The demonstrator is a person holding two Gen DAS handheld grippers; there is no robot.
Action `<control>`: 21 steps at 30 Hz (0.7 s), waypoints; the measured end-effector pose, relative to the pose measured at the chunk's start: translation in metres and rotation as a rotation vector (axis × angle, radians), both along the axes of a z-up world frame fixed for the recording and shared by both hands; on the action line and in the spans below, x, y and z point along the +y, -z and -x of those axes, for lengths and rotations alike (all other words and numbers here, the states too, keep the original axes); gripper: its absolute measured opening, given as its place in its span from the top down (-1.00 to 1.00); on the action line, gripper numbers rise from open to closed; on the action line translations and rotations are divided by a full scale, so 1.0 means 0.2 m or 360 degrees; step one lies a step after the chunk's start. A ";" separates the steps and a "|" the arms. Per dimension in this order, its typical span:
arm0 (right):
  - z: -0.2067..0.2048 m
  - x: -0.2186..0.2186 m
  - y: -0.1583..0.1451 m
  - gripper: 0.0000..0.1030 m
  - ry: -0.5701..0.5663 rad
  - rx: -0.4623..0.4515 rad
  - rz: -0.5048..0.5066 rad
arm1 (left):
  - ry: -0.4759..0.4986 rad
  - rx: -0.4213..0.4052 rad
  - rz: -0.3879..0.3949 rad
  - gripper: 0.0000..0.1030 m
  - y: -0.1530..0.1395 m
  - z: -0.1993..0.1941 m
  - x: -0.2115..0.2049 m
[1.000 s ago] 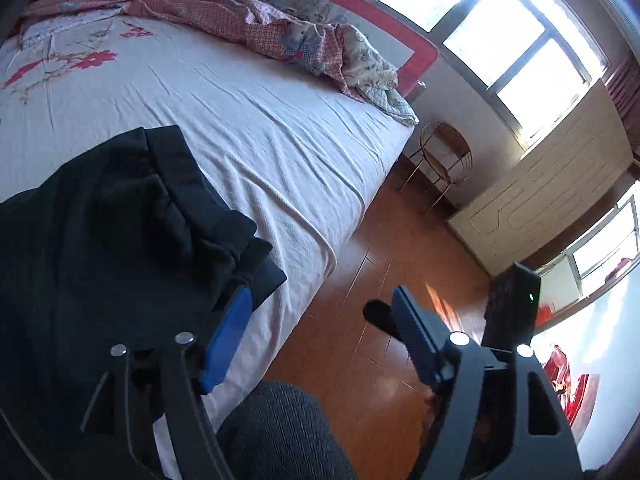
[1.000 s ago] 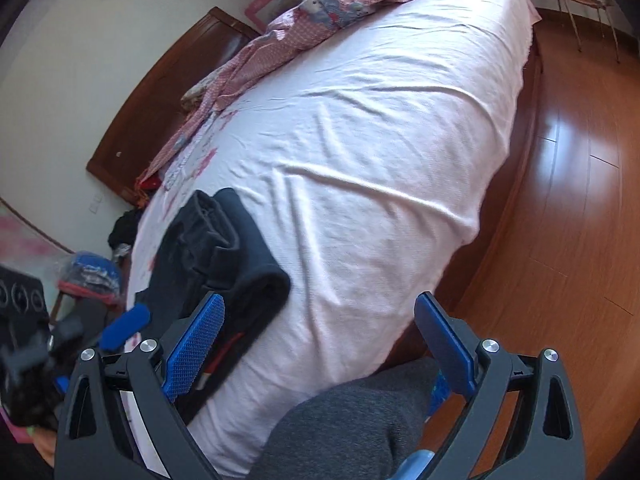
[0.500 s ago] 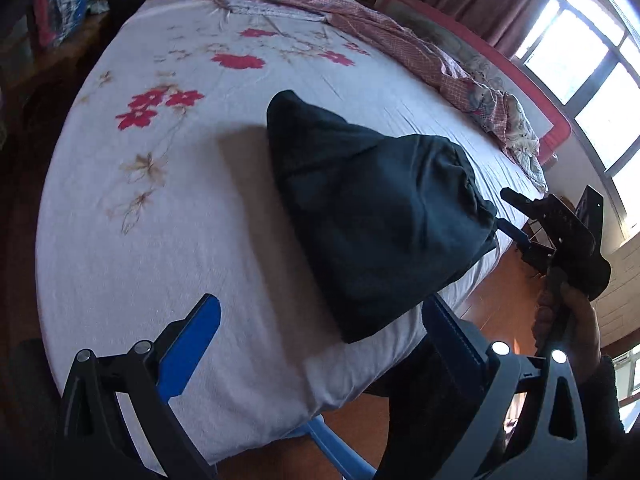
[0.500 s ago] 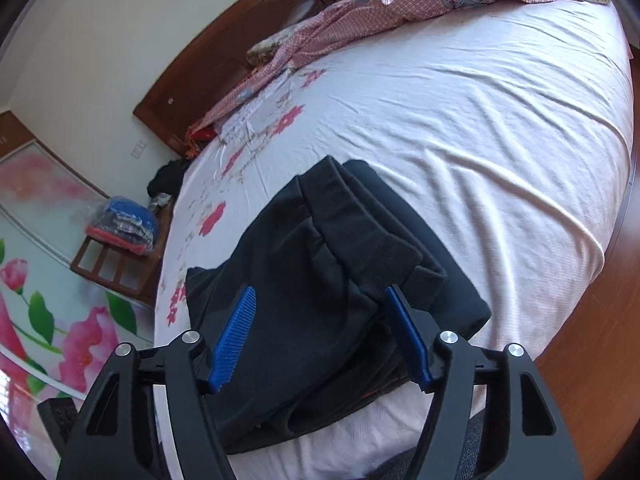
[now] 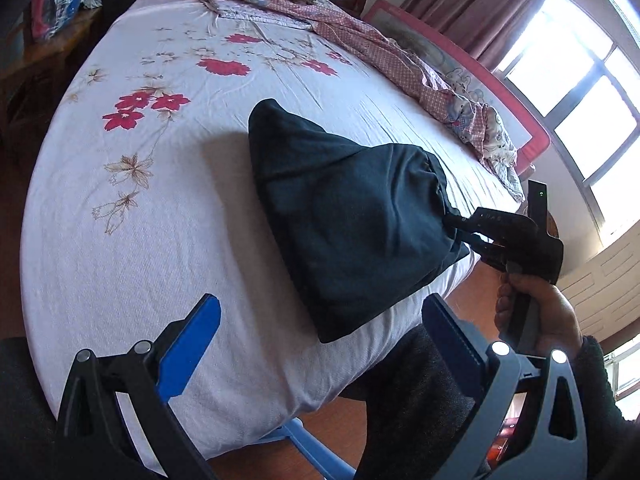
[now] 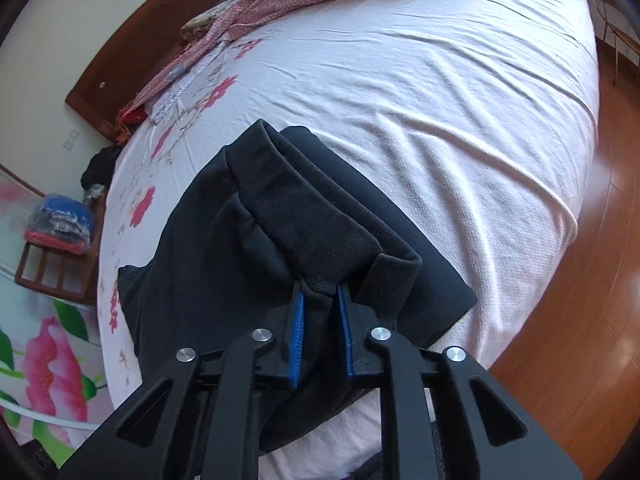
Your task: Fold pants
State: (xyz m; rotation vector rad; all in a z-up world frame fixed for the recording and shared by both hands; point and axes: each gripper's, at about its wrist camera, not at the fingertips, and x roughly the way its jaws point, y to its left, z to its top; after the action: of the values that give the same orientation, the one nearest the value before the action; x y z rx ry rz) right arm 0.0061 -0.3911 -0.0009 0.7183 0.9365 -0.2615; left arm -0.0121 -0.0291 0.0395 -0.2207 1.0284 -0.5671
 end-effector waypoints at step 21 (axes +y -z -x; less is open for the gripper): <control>0.20 0.10 -0.31 0.30 0.0028 -0.0099 0.0541 | -0.0045 -0.0041 -0.0077 -0.96 0.00 -0.03 0.02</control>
State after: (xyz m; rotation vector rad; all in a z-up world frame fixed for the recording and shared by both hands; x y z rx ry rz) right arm -0.0334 -0.3721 0.0603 0.4191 0.8011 -0.4008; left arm -0.0052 -0.0243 0.0392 -0.1845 1.0114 -0.5176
